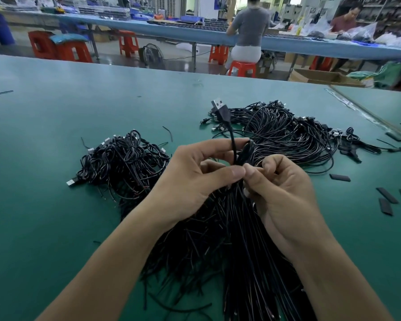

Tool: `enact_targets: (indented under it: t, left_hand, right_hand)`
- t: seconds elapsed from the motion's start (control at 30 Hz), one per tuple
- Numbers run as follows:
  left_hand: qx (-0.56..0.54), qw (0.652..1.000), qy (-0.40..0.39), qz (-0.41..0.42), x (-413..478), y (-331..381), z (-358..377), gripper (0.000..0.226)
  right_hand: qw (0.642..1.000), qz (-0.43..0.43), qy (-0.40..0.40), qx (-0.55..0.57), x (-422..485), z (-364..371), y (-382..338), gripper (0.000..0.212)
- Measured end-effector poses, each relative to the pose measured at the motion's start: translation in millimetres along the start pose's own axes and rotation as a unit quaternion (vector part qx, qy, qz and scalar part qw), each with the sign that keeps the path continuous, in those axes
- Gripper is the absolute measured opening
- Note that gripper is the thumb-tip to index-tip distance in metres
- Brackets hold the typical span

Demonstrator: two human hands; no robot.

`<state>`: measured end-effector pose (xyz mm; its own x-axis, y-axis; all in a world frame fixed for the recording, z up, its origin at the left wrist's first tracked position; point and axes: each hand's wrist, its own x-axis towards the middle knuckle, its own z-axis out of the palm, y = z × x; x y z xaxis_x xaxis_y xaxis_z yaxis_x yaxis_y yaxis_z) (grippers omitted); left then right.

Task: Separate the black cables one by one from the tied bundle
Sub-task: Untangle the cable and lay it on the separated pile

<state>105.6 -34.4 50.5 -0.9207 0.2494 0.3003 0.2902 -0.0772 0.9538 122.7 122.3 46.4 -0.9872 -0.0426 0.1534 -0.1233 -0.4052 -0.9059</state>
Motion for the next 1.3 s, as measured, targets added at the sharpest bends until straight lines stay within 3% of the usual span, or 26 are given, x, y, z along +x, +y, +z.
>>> enact_targets:
  t: [0.27,0.4,0.53,0.63,0.73,0.83,0.9,0.97,1.13,1.3]
  left_hand:
    - [0.081,0.995,-0.012,0.062,-2,-2,-3,0.046]
    - [0.167,0.985,-0.001,0.039,-4,-2,0,0.03]
    - [0.134,0.987,0.088,-0.008,0,3,-6,0.035]
    - [0.096,0.965,0.242,-0.038,4,5,-29,0.046]
    - [0.208,0.912,0.353,-0.035,4,-4,-53,0.039]
    - [0.377,0.849,0.365,-0.068,2,-15,-69,0.021]
    - [0.413,0.83,0.365,-0.09,1,-22,-70,0.015]
    - [0.425,0.82,0.368,-0.103,0,-26,-68,0.016]
    - [0.454,0.794,0.386,-0.119,-2,-24,-63,0.025]
    - [0.442,0.797,0.402,-0.086,-4,-21,-61,0.017]
  right_hand:
    - [0.978,0.175,0.065,0.089,1,3,1,0.026]
    - [0.978,0.179,0.074,0.072,1,4,-5,0.023]
    - [0.99,0.117,0.071,-0.02,2,3,-12,0.016]
    - [0.985,0.097,0.061,-0.126,3,-8,-18,0.007]
    - [0.935,0.058,0.077,-0.342,4,-20,-15,0.011]
    - [0.823,0.016,0.063,-0.564,3,-30,-5,0.004]
    - [0.776,0.047,0.035,-0.628,1,-31,3,0.011]
    - [0.763,0.082,0.016,-0.641,-2,-29,10,0.02]
    - [0.748,0.072,0.033,-0.66,-5,-22,20,0.023]
    - [0.783,0.093,0.03,-0.614,-4,-24,21,0.019]
